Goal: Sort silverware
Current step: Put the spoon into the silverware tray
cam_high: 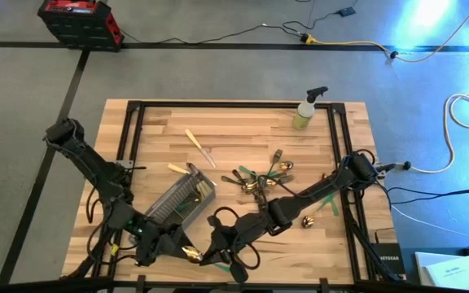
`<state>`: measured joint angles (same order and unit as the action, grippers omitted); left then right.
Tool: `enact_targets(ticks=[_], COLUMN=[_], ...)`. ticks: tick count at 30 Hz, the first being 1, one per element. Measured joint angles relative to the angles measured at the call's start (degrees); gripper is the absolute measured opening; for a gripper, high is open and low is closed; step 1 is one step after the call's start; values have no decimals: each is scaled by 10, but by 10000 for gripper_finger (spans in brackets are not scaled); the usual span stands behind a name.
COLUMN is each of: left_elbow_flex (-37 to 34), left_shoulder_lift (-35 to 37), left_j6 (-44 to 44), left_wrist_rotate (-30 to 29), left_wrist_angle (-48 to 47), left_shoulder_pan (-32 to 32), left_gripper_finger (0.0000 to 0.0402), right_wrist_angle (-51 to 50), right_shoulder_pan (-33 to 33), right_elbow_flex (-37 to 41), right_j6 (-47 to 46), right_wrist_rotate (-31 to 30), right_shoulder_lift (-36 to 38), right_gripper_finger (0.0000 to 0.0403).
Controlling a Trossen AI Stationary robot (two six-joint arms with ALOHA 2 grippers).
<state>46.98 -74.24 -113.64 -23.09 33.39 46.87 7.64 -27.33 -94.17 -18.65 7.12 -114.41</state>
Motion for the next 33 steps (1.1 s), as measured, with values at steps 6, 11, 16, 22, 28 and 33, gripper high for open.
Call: enact_targets(ticks=[6,11,16,22,28,33], left_elbow_flex=[0,0,-1,-1,-1,-1], left_shoulder_lift=[0,0,0,0,-1,-10], left_j6=[2,2,-7,-8,-7,-14], left_wrist_rotate=[-5,-7,-13,-17,-33,-45], left_wrist_angle=[-13,-11,-17,-17,-17,-16], left_shoulder_pan=[0,0,-1,0,0,0], left_gripper_finger=[213,159,134,116,83,54], right_wrist_angle=[-5,-18,-32,-29,-27,-19], right_shoulder_pan=[0,0,-1,0,0,3], right_elbow_flex=[0,0,0,0,-1,-1], right_j6=[-4,-6,-9,-9,-10,-11], right_wrist_rotate=[-16,-27,-50,-51,-53,-55], right_shoulder_lift=[0,0,0,0,0,0], right_gripper_finger=[0,0,0,0,0,0])
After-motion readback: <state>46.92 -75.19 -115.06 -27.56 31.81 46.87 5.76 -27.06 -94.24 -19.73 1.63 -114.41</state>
